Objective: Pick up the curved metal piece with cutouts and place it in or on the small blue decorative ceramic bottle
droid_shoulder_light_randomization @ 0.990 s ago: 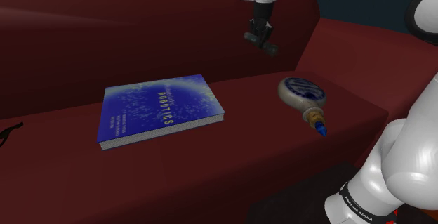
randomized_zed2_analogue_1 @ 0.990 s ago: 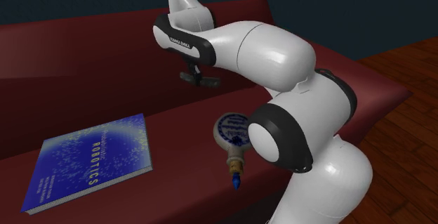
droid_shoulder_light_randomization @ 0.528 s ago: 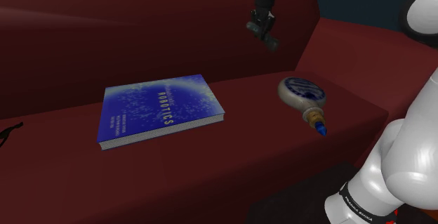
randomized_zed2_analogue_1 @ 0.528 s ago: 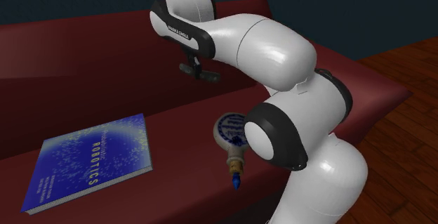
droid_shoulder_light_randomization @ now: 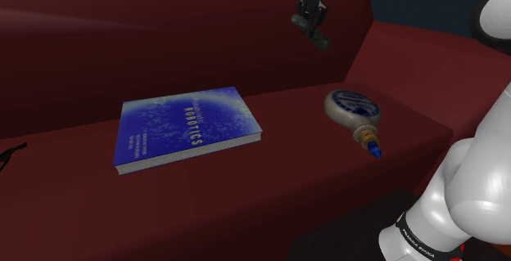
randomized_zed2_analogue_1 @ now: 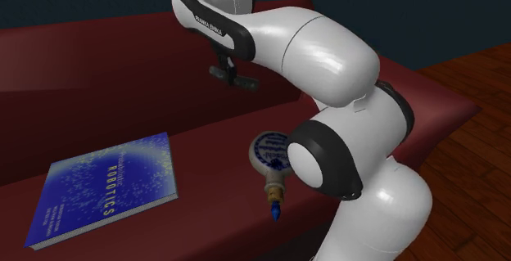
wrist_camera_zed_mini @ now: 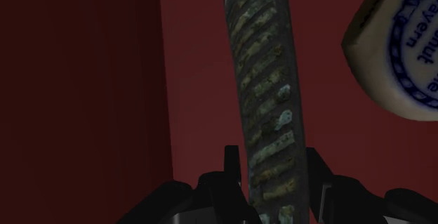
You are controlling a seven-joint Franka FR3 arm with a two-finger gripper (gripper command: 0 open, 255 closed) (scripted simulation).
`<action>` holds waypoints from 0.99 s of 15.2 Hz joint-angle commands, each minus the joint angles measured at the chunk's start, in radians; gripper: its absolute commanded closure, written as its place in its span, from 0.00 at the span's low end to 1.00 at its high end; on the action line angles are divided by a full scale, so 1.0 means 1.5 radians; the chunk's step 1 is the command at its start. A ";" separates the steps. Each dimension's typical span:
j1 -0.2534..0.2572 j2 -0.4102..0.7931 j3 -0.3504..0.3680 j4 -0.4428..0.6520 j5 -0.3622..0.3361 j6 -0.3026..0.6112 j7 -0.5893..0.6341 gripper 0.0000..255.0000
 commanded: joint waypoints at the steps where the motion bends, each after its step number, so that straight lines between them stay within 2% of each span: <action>1: 0.011 -0.060 0.006 -0.069 -0.020 0.011 0.015 1.00; 7: 0.022 -0.236 0.039 -0.249 -0.067 0.018 0.062 1.00; 15: 0.014 -0.445 0.088 -0.420 -0.093 -0.023 0.110 1.00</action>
